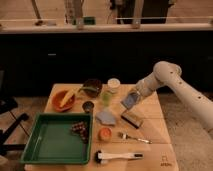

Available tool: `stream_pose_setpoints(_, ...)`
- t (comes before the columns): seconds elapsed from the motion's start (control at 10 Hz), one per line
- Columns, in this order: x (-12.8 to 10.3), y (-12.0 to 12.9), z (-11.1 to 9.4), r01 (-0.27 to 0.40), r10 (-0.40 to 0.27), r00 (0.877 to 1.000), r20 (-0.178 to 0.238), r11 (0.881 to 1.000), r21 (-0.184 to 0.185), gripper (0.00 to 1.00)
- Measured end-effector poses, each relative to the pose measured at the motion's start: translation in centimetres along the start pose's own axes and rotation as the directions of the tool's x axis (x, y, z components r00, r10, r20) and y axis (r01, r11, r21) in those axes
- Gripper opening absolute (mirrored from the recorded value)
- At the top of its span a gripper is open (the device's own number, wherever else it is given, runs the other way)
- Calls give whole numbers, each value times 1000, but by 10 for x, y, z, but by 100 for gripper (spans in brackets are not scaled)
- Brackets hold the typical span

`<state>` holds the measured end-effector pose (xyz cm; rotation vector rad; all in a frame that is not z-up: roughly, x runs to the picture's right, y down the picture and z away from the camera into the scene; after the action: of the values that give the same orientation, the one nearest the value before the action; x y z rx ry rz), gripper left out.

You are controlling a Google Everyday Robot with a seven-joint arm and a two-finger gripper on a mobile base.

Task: Place sponge in paper cup

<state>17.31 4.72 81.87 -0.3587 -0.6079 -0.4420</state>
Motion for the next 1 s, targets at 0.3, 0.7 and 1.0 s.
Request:
stream_pose_setpoints(0.3,0,0,1,0,0,1000,1,1000,-1,0)
stream_pose_setpoints(0.7,1,2,2,-1,1,1000,-3,1000,0,0)
stream_pose_setpoints(1.0,0,-13,10,6,-6,1000,0,1000,23,0)
